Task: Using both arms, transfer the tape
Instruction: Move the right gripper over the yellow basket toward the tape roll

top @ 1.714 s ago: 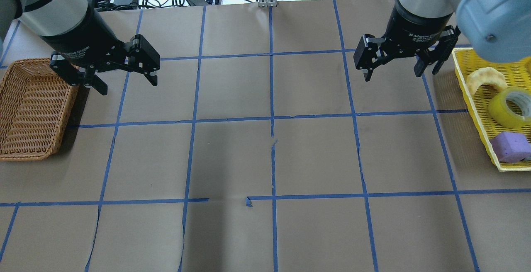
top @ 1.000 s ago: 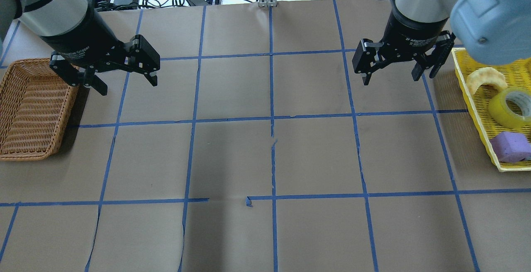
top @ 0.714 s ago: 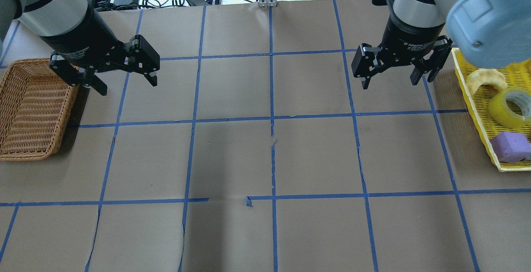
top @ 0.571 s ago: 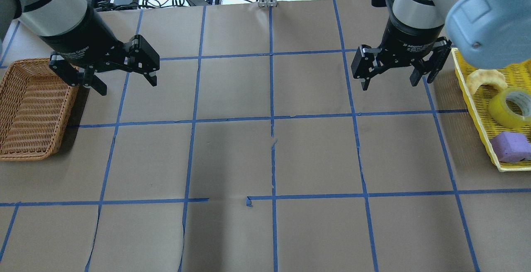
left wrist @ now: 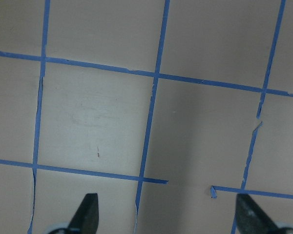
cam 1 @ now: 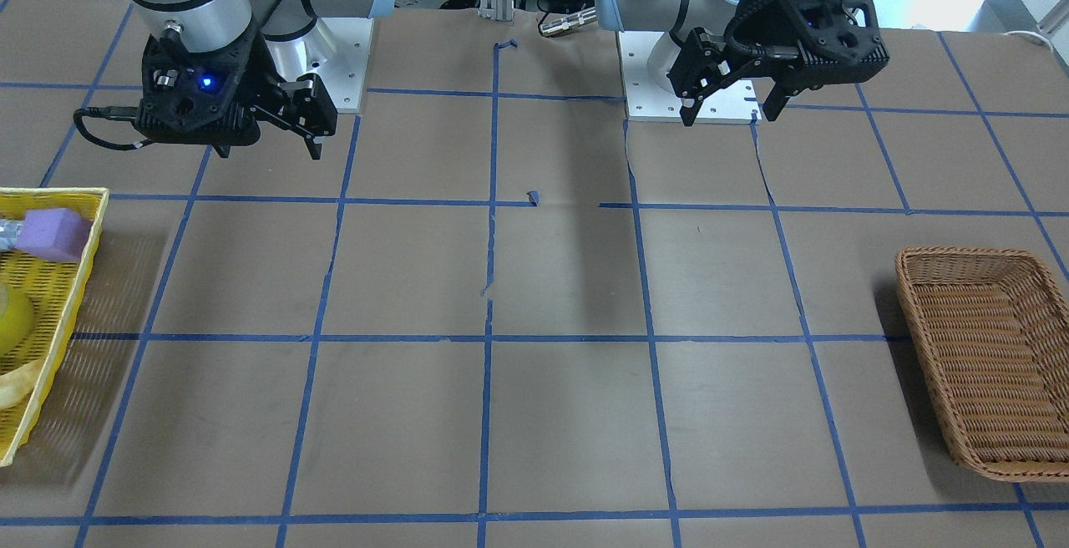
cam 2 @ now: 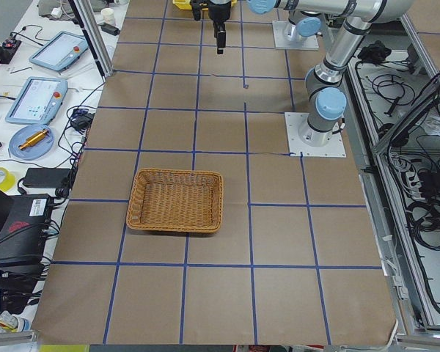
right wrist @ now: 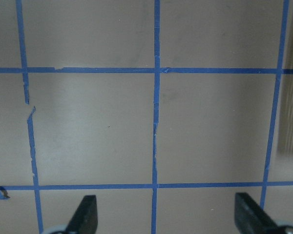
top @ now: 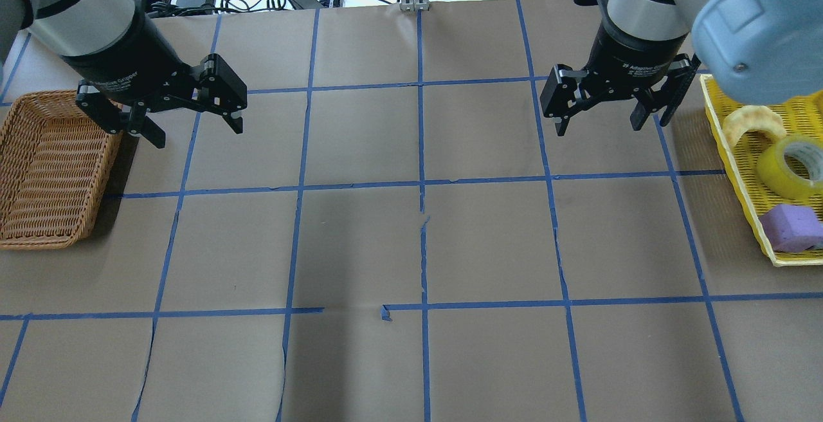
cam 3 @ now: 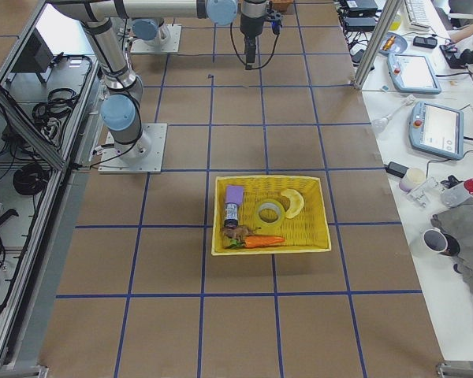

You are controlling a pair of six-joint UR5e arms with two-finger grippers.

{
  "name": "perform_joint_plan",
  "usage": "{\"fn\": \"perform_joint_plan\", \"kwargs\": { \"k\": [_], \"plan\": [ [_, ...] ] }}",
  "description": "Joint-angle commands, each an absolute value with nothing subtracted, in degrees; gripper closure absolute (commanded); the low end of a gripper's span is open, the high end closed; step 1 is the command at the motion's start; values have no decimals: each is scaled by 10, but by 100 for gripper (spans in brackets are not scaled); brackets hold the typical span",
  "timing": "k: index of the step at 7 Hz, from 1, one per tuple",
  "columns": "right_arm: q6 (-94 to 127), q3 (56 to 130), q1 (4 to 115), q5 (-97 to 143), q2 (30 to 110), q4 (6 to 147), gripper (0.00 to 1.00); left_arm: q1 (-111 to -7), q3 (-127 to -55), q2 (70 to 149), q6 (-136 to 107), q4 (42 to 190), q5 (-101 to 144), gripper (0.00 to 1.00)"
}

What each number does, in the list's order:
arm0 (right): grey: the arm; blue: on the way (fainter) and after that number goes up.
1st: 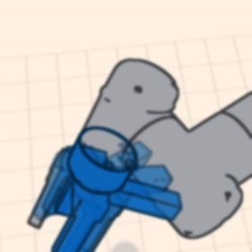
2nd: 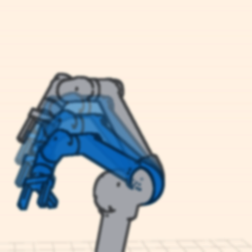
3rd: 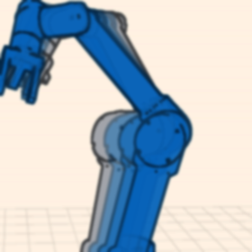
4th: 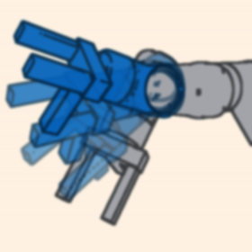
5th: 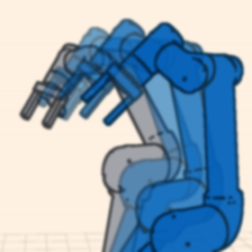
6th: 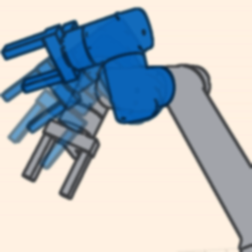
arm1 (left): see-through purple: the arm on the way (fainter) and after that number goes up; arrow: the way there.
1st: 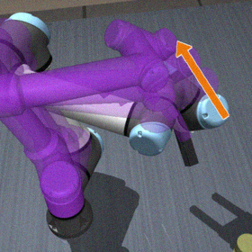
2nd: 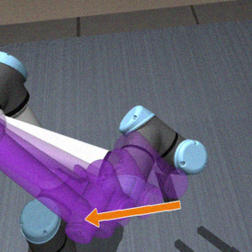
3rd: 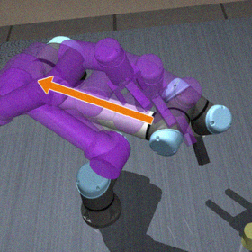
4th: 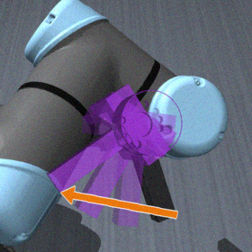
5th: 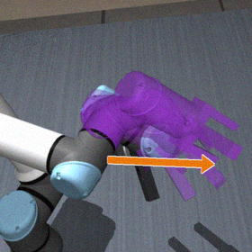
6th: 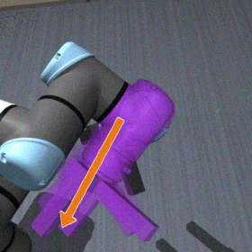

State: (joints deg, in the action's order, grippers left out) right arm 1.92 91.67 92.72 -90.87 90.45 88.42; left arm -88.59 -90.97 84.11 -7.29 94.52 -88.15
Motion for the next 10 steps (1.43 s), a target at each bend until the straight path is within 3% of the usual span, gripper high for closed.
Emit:
{"fn": "perform_joint_plan", "kwargs": {
  "k": [1,5,7,10],
  "plan": [
    [20,914,927,-848,909,884,0,-886,-910,841,-73,946,-882,0],
    [21,920,892,-871,880,910,0,-886,-910,841,-72,946,-882,0],
    [-35,922,747,-867,834,1022,0,-886,-910,841,-72,946,-882,0],
    [-162,929,630,-904,725,1126,0,-886,-910,841,-72,946,-882,0]
  ]
}}
